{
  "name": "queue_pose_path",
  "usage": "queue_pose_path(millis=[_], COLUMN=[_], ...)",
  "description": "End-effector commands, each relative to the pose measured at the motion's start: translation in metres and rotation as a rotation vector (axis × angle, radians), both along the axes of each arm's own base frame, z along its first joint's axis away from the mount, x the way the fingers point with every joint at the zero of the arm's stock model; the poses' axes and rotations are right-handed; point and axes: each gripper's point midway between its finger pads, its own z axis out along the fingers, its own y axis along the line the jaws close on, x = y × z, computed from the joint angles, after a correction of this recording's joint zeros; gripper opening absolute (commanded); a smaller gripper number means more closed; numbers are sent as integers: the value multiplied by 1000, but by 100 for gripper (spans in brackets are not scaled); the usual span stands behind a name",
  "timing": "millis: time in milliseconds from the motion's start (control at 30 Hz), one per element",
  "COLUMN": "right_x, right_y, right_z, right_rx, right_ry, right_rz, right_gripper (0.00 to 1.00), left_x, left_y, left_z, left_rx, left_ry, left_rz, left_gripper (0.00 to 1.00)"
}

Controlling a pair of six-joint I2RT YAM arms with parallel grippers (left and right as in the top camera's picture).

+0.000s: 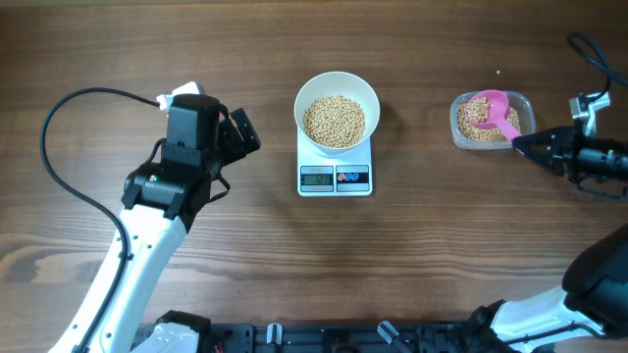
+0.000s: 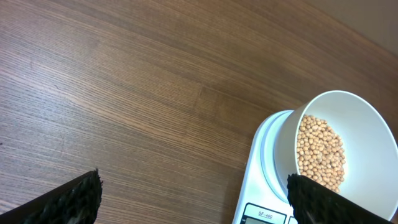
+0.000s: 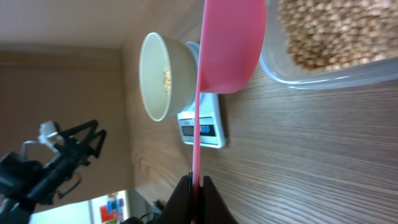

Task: Scoop item into bowl and weigh 150g on scale
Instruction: 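Scoop a small amount of soybeans from the tub with the right gripper, then carry the scoop with the right gripper over the white bowl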

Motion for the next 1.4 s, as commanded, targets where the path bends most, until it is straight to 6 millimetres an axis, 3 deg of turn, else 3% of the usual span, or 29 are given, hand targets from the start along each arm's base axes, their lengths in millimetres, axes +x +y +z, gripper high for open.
queue_pose_path(millis=[0, 167, 333, 433, 600, 700, 867, 1033, 1200, 1367], right_x=[5, 7, 13, 17, 26, 27, 37, 46, 66, 73], right_y=[8, 28, 70, 95, 144, 166, 199, 205, 209, 209], right_z=[13, 30, 62, 70, 71, 53, 52, 29, 35, 39], right_rx=[82, 139, 199, 189, 191, 101, 60, -139, -175, -177], right_ry=[-94, -142, -226, -216, -172, -103, -174, -206, -339, -368], right_rz=[11, 47, 138, 212, 322, 370, 446, 479, 483, 469], right_gripper=[5, 4, 4, 4, 4, 4, 4, 5, 4, 4], left_x=[1, 1, 1, 1, 1, 1, 1, 1, 1, 1], left_y=[2, 2, 2, 2, 2, 2, 2, 2, 2, 2], left_z=[0, 0, 0, 0, 0, 0, 0, 0, 0, 0], left_rx=[-1, -1, -1, -1, -1, -1, -1, -1, -1, -1], left_ry=[0, 0, 0, 0, 0, 0, 0, 0, 0, 0], left_rz=[7, 6, 6, 6, 6, 6, 6, 6, 6, 7], left_gripper=[100, 100, 100, 100, 100, 100, 100, 100, 100, 100])
